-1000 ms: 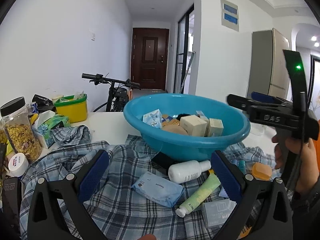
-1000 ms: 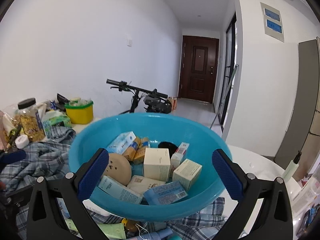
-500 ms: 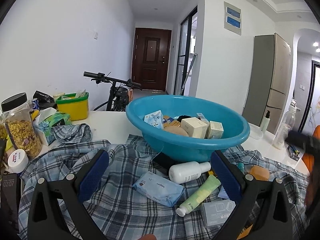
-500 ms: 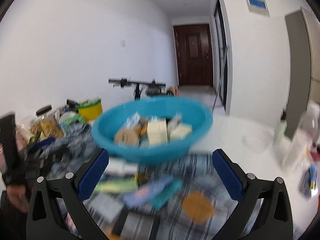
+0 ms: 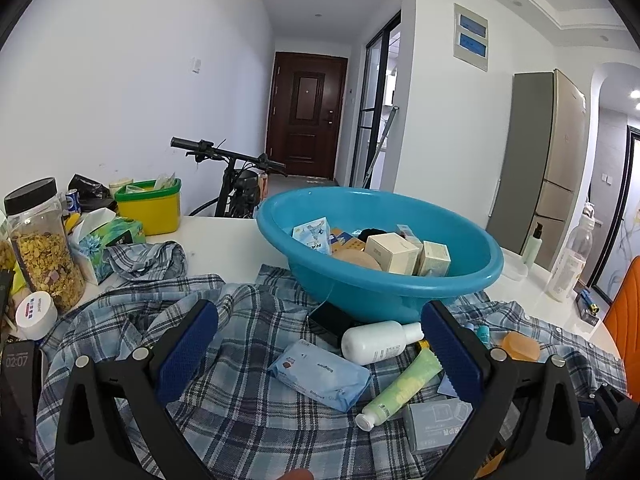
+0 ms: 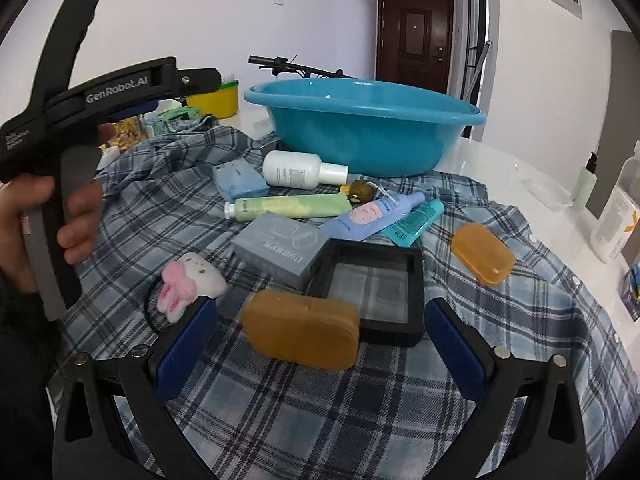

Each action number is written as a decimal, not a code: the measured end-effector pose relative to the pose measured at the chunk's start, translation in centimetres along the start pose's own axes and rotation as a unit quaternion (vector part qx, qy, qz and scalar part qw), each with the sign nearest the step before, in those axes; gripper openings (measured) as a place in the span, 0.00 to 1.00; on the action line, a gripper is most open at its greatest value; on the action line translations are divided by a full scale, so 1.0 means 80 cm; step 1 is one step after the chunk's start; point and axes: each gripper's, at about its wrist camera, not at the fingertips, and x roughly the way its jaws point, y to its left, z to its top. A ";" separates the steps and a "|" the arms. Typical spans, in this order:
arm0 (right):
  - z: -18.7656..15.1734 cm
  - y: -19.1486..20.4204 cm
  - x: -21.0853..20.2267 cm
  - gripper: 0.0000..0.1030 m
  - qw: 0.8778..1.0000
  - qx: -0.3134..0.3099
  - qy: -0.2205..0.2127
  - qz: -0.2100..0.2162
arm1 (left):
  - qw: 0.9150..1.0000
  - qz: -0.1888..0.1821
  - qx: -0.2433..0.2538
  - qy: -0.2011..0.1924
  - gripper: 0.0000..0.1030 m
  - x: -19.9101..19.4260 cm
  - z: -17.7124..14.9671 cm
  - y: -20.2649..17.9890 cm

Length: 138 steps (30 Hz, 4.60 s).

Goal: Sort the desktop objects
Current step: 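Grasp the amber soap bar on the shirt with the right tool, then carry the amber soap bar above the basin with the right tool, then open the right tool to drop the soap bar into the basin, then move the right tool back over the shirt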

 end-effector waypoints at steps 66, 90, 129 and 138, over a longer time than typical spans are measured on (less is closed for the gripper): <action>0.228 -0.062 0.082 0.57 0.991 -0.005 -0.125 0.045 | 0.999 0.009 0.028 0.039 1.00 0.022 -0.013 -0.014; 0.219 -0.073 0.083 0.57 0.991 0.005 -0.130 0.036 | 0.998 0.019 0.041 0.039 1.00 0.025 -0.015 -0.018; 0.218 -0.060 0.071 1.00 0.990 -0.001 -0.140 0.025 | 0.998 0.015 0.042 0.039 1.00 0.023 -0.014 -0.020; 0.217 -0.062 0.051 1.00 0.988 -0.008 -0.149 0.028 | 0.998 0.011 0.041 0.036 1.00 0.023 -0.014 -0.020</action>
